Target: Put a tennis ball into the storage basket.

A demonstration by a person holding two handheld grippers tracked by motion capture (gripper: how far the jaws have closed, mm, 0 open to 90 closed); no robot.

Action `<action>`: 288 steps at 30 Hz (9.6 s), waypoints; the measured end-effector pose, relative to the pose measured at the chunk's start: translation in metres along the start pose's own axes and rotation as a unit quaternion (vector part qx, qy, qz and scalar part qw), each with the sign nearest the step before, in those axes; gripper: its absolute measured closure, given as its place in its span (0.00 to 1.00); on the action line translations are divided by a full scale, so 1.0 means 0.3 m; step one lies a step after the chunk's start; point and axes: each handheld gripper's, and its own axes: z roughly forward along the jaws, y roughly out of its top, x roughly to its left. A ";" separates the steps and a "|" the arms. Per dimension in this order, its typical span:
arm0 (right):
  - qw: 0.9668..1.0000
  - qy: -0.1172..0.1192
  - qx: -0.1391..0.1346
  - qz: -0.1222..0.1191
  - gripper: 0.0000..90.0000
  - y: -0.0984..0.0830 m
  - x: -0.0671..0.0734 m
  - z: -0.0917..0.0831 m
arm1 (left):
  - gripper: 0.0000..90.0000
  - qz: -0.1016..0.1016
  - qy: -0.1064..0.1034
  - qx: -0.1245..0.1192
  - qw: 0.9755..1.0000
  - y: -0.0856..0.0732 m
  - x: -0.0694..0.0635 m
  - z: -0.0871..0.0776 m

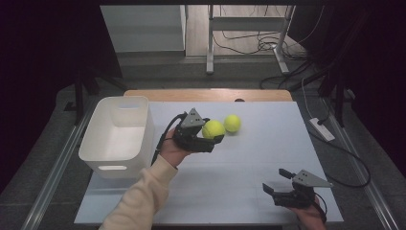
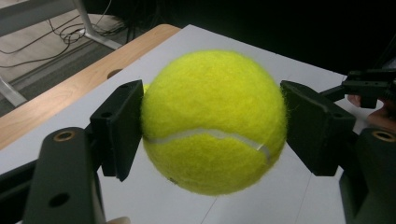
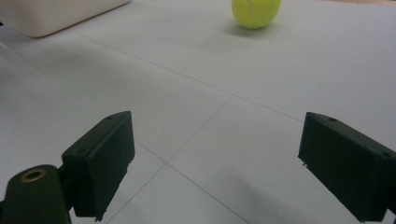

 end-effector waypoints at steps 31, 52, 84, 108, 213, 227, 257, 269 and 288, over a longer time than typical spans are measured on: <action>1.000 -0.001 0.000 0.000 0.12 0.000 -0.002 -0.002 | 0.30 -0.006 0.015 -0.029 0.999 0.017 0.023 -0.075; 1.000 -0.002 0.000 0.001 0.12 0.001 -0.003 -0.003 | 0.30 -0.014 0.030 -0.043 0.999 0.025 0.049 -0.110; 1.000 -0.003 -0.002 0.003 0.12 0.000 -0.007 -0.004 | 0.30 -0.025 0.062 -0.054 0.996 0.041 0.106 -0.174; 1.000 -0.005 -0.002 0.003 0.12 -0.001 -0.010 -0.006 | 0.30 -0.036 0.096 -0.054 0.993 0.027 0.161 -0.245; 1.000 -0.012 -0.009 0.004 0.12 0.002 -0.015 -0.011 | 0.30 -0.149 0.239 -0.009 0.959 -0.105 0.507 -0.406; 1.000 -0.012 -0.006 0.001 0.12 0.001 -0.015 -0.010 | 0.30 -0.171 0.265 0.015 0.949 -0.138 0.575 -0.430; 1.000 -0.010 -0.003 0.001 0.12 -0.002 -0.018 -0.004 | 0.30 -0.195 0.289 0.072 0.934 -0.215 0.646 -0.434; 1.000 -0.011 -0.003 0.001 0.12 -0.002 -0.019 -0.004 | 0.20 -0.198 0.290 0.081 0.933 -0.217 0.648 -0.422; 1.000 -0.005 -0.006 0.009 0.12 0.008 -0.027 0.015 | 0.12 -0.156 0.210 0.014 0.965 -0.132 0.518 -0.435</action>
